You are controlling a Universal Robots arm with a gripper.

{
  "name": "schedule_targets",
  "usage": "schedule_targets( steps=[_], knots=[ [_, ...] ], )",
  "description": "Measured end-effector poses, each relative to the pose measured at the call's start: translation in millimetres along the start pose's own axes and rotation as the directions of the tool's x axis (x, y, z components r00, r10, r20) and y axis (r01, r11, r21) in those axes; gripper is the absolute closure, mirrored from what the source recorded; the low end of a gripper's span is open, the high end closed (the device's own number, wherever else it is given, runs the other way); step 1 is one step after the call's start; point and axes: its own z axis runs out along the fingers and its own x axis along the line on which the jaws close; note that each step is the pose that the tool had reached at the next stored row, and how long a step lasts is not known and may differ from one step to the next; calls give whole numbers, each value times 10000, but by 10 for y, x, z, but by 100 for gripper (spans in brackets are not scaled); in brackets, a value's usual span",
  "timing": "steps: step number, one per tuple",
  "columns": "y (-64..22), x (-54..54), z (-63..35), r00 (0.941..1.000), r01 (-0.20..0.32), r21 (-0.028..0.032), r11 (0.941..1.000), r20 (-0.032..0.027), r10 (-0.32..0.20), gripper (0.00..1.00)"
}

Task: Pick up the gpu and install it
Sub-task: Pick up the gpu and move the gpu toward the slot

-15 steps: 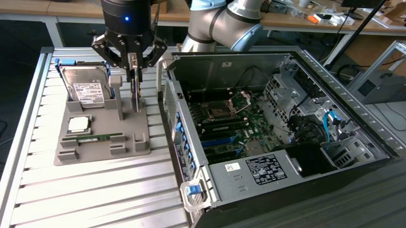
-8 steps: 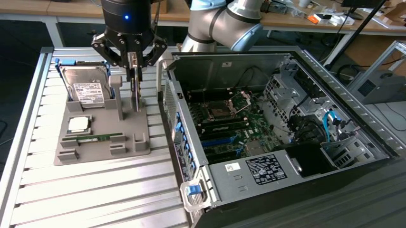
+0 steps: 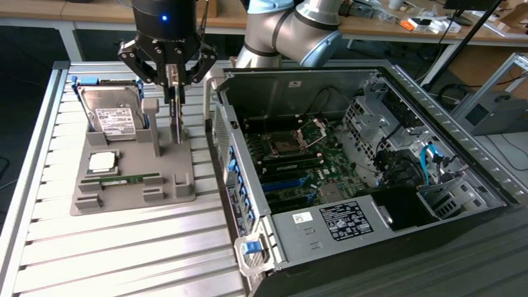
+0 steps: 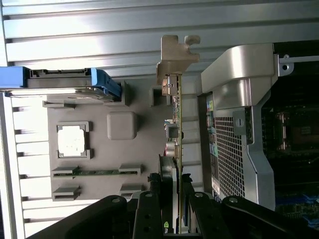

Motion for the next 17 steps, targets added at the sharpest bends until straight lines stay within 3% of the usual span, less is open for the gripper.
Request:
schedule_targets(
  steps=[17],
  knots=[
    [2,-1,-40,10000,0,-1,10000,1,0,73]
  ],
)
